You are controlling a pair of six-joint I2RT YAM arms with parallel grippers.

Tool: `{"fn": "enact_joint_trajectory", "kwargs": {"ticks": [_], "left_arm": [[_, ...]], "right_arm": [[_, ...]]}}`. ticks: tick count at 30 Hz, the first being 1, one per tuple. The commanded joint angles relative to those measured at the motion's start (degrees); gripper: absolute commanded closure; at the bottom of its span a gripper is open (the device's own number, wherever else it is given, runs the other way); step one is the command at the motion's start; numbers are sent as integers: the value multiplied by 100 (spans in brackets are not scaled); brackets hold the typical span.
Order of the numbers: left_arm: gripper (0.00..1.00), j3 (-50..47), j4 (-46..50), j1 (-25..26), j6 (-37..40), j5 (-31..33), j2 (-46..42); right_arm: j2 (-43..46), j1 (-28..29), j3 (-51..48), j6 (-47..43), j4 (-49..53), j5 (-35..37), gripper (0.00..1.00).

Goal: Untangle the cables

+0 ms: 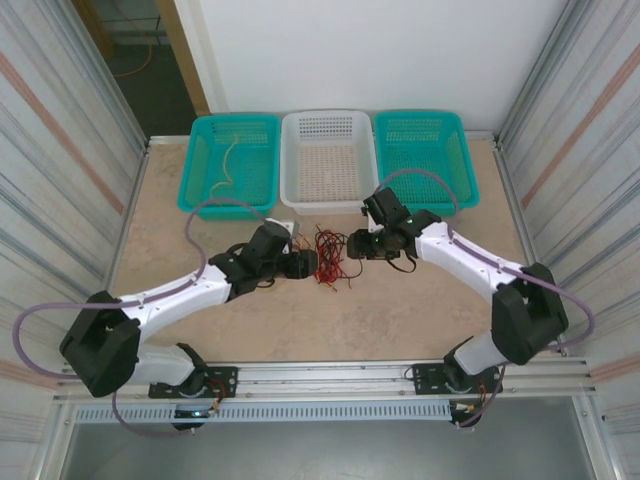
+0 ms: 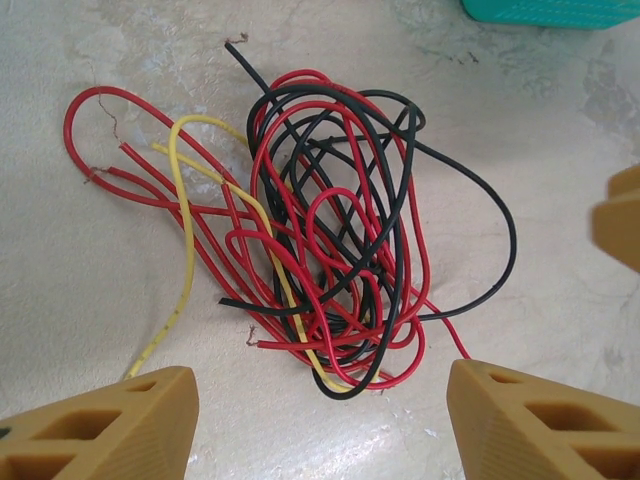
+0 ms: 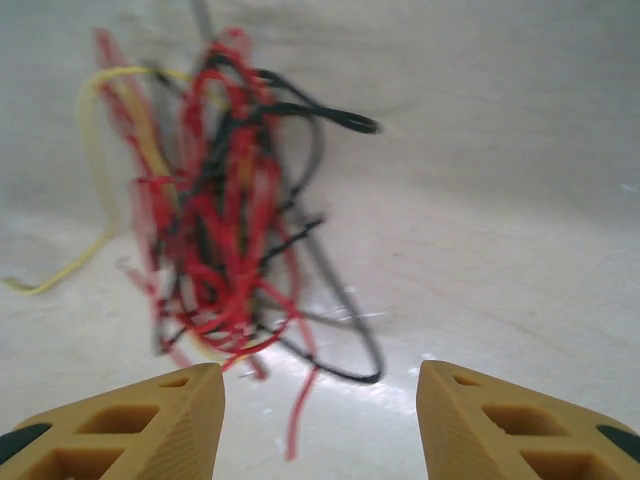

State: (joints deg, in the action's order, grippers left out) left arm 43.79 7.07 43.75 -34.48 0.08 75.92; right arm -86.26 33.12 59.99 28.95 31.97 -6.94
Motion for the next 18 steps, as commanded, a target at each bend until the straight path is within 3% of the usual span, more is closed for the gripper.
{"fn": "enact_joint_trajectory", "kwargs": {"ticks": [1,4,6,8,10,13,18], "left_arm": [[32,182,87,79,108,55,171],[30,195,129,137,134,253,250],[30,264,229,167,176,379,321],[30,359,333,204,206,480,391],[30,434,357,222,240,524,468],[29,551,356,240,273,538,602],[26,773,361,355,381,620,863]], "right_arm": [[-350,-33,-131,-233,-317,-238,46],[-588,-35,-214,-307,-538,-299,49],[-706,-42,-265,-309,-631,-325,56],[-755,-34,-325,-302,-705,-347,68],[-712,-10,-402,-299,-798,-408,85],[-465,123,-513,-323,-876,-435,99],[227,712,-516,-465,-684,-111,100]]}}
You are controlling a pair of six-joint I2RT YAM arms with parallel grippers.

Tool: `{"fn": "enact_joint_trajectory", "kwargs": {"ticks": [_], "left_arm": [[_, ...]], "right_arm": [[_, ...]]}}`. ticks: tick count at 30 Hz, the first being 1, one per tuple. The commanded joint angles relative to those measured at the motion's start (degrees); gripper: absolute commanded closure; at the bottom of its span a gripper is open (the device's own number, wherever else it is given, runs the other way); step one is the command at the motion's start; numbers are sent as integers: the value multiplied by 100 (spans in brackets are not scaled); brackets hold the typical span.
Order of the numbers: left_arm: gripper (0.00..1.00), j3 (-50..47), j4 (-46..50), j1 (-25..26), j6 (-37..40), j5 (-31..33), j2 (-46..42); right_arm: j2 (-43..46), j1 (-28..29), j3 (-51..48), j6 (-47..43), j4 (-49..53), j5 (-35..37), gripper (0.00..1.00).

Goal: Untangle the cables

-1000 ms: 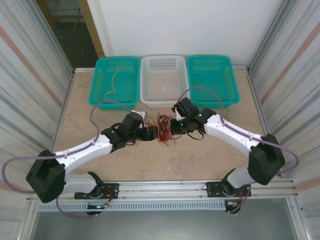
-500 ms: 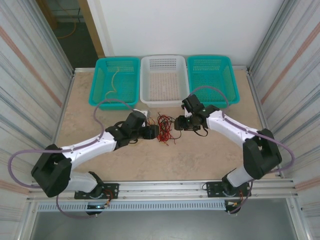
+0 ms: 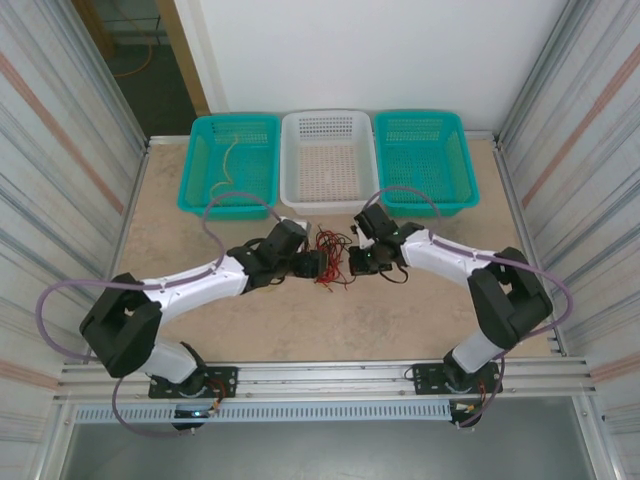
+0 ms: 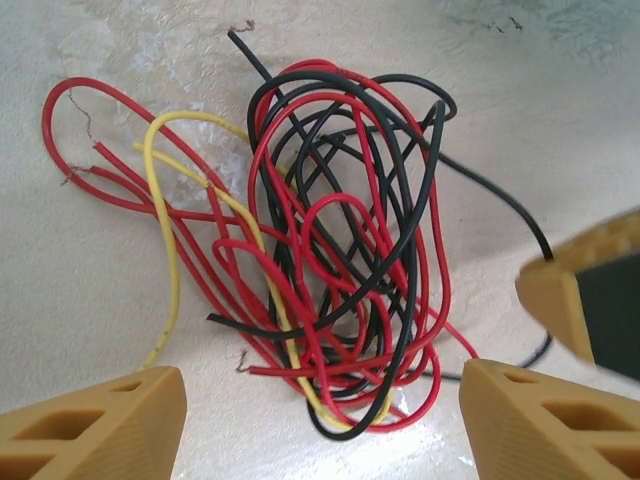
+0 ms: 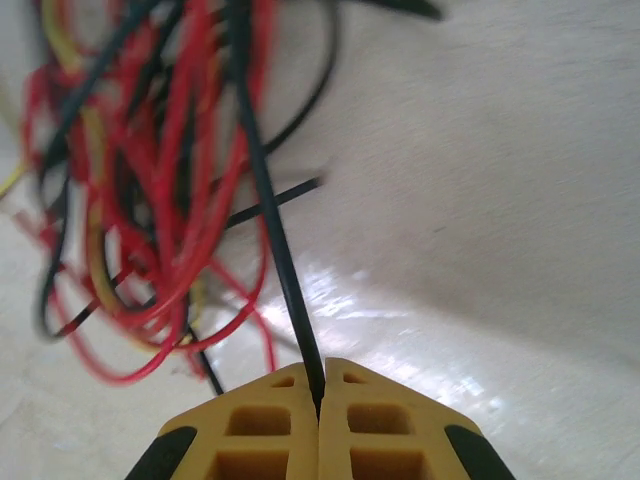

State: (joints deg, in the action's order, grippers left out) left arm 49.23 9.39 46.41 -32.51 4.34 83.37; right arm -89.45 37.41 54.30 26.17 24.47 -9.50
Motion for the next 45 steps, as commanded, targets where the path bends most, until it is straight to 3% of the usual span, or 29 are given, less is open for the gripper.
{"fn": "enact_joint_trajectory", "kwargs": {"ticks": [1,11,23,33,38,45], "left_arm": [[25,263,136,96,203,223,162],[26,452,-235,105,1,46,934],[43,-96,-904,100,-336,-160,1189],[60,-726,-1226,104,-604,-356,980],[63,-930,-1307,107,-634,-412,803],[66,-1066,-1161,105,-580,-367,715]], "right_arm": [[690,412,75,-192,132,213,100],[2180,908,758,-159,820,641,100],[3106,909,2625,-409,1598,1055,100],[3250,745,3780,-652,1302,940,100],[3156,313,4285,-719,1288,1281,100],[2716,-954,4987,-588,1042,942,100]]}}
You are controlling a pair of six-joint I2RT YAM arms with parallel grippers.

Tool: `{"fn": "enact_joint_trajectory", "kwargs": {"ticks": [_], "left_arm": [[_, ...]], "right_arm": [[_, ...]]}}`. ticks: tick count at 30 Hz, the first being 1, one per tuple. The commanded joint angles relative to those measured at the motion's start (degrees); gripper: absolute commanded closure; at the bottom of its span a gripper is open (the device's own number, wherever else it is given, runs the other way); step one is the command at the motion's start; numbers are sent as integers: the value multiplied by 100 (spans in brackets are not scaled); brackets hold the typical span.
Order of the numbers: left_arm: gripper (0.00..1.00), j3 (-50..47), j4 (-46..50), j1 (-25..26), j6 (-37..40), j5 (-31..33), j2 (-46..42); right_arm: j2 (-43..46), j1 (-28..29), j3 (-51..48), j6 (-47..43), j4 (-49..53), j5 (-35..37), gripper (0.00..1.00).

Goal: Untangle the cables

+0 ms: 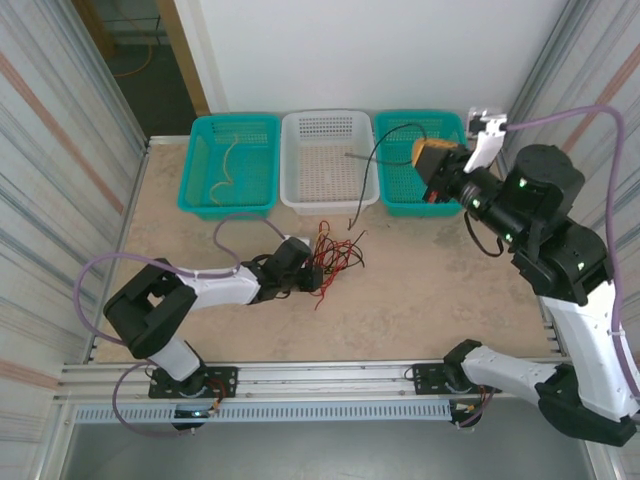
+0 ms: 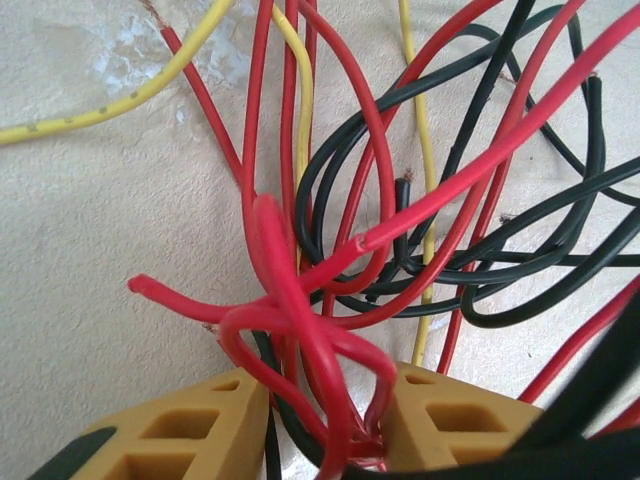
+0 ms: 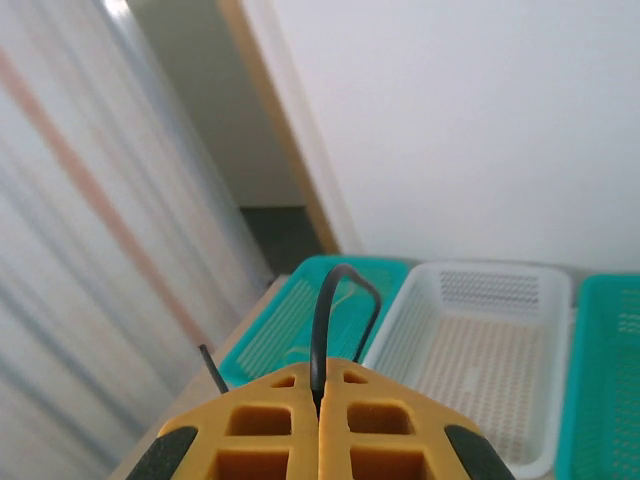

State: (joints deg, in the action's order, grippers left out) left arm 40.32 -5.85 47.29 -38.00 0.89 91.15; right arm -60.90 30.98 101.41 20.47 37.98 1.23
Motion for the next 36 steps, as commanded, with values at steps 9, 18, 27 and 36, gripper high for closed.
{"fn": "enact_joint_trajectory", "kwargs": {"ticks": [9,18,27,36], "left_arm": [[40,43,696,114,65,-228,-1089],[33,1035,1910,114,652,12,-1993],[33,1330,2439,114,1016,94,-2592],[38,1555,2372,111,1203,155,-1943]], "right_arm": [[-1835,-2021,1161,165,-154,-910,100],[-4109,-2968,2115,140,56,-1120,100],[-4911,-3083,1355,220,113,-954,53],[-3372,-2722,-614,284,-317,-955,46]]}}
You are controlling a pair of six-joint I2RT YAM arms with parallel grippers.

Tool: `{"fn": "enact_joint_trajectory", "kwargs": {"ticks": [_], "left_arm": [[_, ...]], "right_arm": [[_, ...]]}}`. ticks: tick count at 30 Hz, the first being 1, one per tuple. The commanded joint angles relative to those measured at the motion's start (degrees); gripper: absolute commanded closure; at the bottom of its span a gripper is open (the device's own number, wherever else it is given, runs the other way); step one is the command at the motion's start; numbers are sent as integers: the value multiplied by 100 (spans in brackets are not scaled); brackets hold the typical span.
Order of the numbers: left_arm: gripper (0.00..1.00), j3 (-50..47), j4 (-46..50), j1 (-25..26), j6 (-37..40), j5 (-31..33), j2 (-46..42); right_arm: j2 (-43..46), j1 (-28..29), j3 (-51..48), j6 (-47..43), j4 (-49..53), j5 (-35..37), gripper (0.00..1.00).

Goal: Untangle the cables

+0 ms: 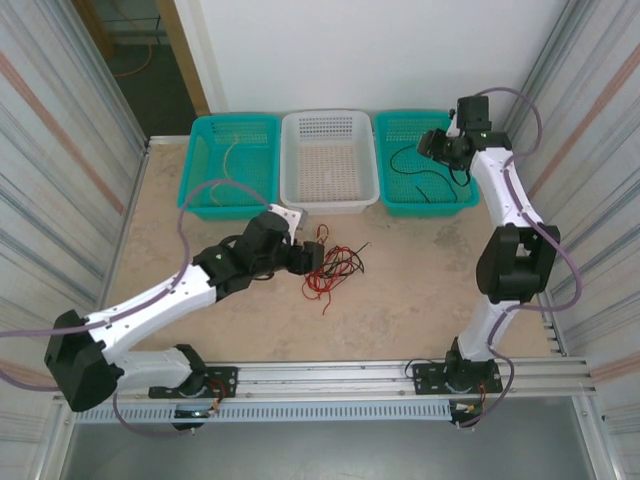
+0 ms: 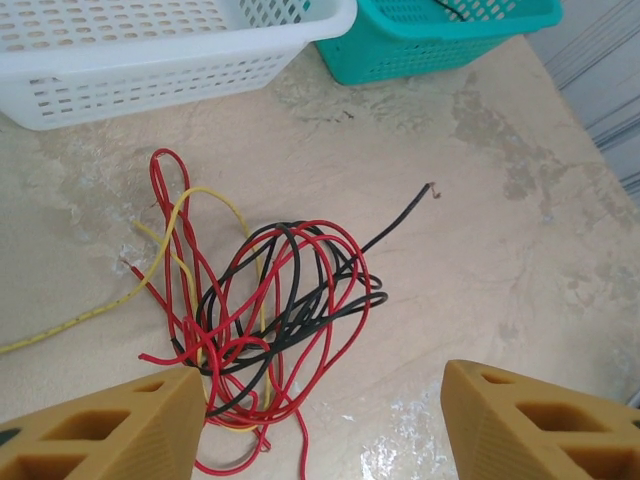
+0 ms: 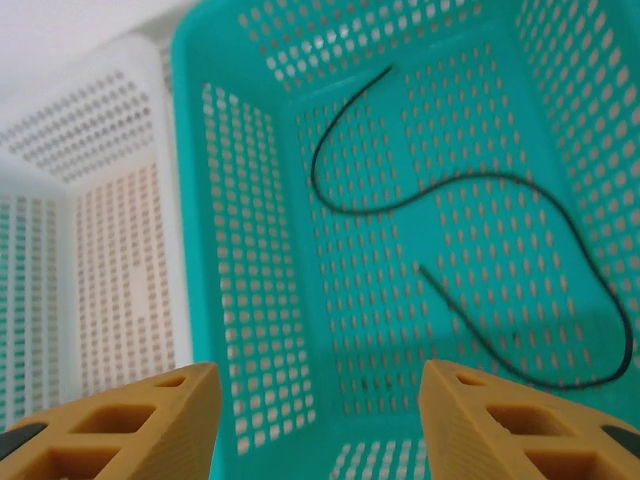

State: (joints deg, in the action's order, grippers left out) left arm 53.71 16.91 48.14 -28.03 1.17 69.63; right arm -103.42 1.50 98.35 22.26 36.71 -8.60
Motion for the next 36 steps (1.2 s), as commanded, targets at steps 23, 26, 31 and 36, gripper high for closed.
{"fn": "enact_joint_trajectory", "kwargs": {"ticks": [23,26,31,36], "left_arm": [[74,587,-771,-250,402,-465,1841],[69,861,-725,-339,428,-496,2265],[66,957,-757,-372,469,-711,2571],[71,796,-818,-372,446,-794,2564]], "right_arm": [[3005,3655,-4047,1801,-905,481,58],[2870,3676,-3977,1847,-862,553,64],[2940,3682,-4059,1887,-863,612,64],[2937,3674,-4069,1886,-849,643,64]]}}
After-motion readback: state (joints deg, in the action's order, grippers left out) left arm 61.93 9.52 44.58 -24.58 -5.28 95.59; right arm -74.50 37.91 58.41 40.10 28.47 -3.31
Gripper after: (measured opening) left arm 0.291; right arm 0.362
